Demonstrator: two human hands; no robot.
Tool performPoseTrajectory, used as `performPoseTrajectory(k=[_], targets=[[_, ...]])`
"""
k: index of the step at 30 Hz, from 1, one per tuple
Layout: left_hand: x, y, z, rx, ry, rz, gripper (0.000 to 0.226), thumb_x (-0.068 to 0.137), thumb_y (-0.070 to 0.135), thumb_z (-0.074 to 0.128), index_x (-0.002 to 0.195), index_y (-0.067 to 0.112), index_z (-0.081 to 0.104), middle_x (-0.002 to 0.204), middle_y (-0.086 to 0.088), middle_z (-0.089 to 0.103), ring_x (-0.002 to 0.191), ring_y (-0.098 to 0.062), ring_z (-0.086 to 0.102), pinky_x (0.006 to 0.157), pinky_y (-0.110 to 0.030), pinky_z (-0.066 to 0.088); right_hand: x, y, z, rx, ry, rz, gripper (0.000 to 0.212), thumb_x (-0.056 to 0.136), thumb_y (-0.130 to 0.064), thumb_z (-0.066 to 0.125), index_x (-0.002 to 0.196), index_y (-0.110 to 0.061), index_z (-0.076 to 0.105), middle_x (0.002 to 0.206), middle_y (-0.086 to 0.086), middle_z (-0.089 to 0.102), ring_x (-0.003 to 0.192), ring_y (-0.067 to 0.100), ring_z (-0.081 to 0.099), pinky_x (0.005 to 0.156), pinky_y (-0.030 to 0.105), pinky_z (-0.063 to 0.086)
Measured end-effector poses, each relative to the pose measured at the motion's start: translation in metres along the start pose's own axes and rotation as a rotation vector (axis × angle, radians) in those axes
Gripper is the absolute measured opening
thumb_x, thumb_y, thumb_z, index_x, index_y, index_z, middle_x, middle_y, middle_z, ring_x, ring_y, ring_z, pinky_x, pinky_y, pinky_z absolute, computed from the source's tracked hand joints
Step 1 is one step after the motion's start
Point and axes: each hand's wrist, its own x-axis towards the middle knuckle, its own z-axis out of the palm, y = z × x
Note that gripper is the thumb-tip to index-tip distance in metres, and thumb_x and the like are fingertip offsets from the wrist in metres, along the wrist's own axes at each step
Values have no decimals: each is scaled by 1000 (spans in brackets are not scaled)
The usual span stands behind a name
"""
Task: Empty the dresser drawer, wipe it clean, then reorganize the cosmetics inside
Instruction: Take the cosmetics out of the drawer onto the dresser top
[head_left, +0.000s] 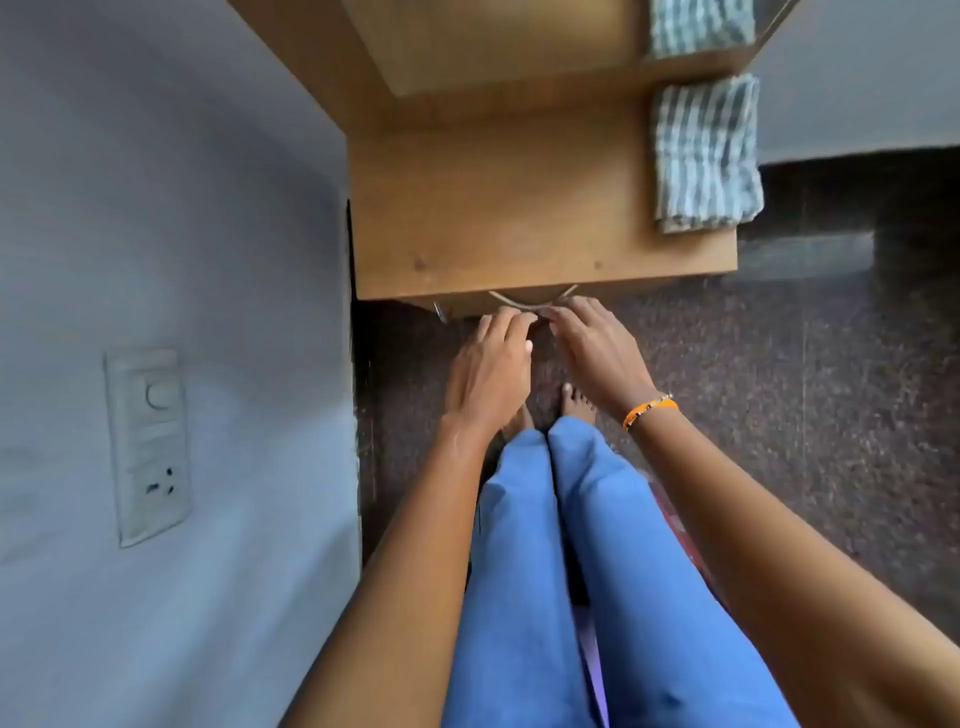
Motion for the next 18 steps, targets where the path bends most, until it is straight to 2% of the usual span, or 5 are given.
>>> performPoseTrajectory(k=[4, 7, 9, 12, 18], targets=[[29, -12, 21, 29, -26, -104, 28, 94, 12, 45, 120, 8, 55, 124, -11, 55, 117, -29, 49, 93, -37, 41, 16, 13, 26, -13, 6, 67, 33, 88, -18, 40, 103, -2, 64, 102, 15, 67, 92, 35, 64, 74, 37, 55], [53, -10, 34, 46, -53, -213, 36, 93, 9, 43, 128, 6, 52, 125, -18, 56, 117, -34, 52, 91, -38, 43, 22, 27, 52, -107, 54, -23, 26, 81, -13, 53, 102, -4, 66, 100, 14, 70, 91, 34, 66, 84, 34, 47], [59, -9, 48, 120, -13, -175, 42, 86, 3, 43, 126, 3, 54, 125, -19, 57, 118, -35, 51, 96, -38, 42, 27, 37, 63, -194, 105, -62, 25, 75, -15, 58, 97, -8, 67, 92, 10, 70, 83, 31, 65, 85, 34, 36], [57, -16, 72, 157, 135, -124, 48, 67, 6, 32, 101, 2, 66, 101, -17, 66, 98, -34, 63, 87, -35, 49, 30, 43, 80, -295, 228, -86, 18, 66, -14, 66, 84, -14, 64, 81, 5, 67, 71, 28, 62, 80, 32, 33], [53, -27, 92, -37, 229, -119, 44, 71, 7, 36, 102, 4, 68, 103, -13, 68, 102, -28, 64, 79, -31, 48, 29, 48, 102, -216, 426, -86, 13, 71, -12, 57, 83, -12, 62, 81, 8, 65, 80, 23, 39, 85, 35, 33]])
